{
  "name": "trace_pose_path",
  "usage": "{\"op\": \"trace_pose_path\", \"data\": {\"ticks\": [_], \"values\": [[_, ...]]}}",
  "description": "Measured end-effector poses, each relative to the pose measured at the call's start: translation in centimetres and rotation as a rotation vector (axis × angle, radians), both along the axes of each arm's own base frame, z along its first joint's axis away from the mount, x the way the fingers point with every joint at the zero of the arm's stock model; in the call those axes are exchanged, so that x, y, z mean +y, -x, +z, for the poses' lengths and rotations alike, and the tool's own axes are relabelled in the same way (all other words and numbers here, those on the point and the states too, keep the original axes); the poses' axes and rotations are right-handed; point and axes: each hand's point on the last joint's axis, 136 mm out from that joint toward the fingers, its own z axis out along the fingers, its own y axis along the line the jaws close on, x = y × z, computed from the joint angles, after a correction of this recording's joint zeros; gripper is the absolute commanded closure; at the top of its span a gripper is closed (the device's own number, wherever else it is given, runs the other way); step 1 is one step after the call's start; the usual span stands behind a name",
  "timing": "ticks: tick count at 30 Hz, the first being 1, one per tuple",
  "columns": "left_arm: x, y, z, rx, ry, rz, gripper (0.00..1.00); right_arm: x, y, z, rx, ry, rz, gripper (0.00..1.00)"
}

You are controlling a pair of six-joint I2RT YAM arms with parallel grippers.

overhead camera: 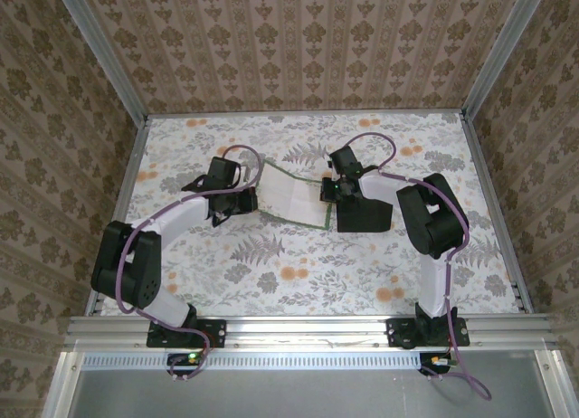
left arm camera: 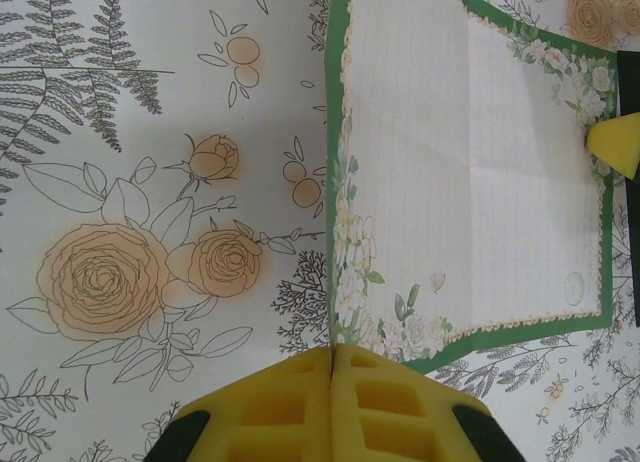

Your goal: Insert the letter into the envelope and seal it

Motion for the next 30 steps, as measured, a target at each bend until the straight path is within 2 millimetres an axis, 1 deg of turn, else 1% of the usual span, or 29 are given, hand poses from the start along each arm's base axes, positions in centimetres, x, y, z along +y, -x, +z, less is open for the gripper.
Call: {"op": "trace_pose_path", "data": {"ticks": [1, 9, 12, 15, 21, 27, 30], "values": [[0.1, 0.0, 0.0, 0.000, 0.000, 0.001, 1.00, 0.0, 0.0, 0.0, 0.000, 0.001, 0.001, 1.00], [0.1, -0.1, 0.2, -0.004, 0.002, 0.004, 1.00, -0.1, 0.2, 0.1, 0.007, 0.005, 0.002, 1.00], [0.2, -0.1, 0.3, -0.004, 0.002, 0.007, 1.00, -0.3, 0.4, 0.5, 0.010, 0.006, 0.000, 0.97], [0.4, -0.4, 0.7, -0.010, 0.004, 0.012, 1.00, -0.3, 0.4, 1.3, 0.000, 0.002, -0.001, 0.94], [0.9, -0.8, 1.4, -0.023, 0.000, 0.020, 1.00, -0.3, 0.3, 3.7, -0.039, -0.013, 0.001, 0.89], [1.3, -1.4, 3.0, -0.051, -0.012, 0.014, 1.00, -0.1, 0.0, 5.9, -0.082, -0.029, 0.006, 0.81], [1.3, -1.9, 4.3, -0.078, -0.021, 0.000, 1.00, -0.1, -0.1, 6.8, -0.098, -0.036, 0.006, 0.77]]}}
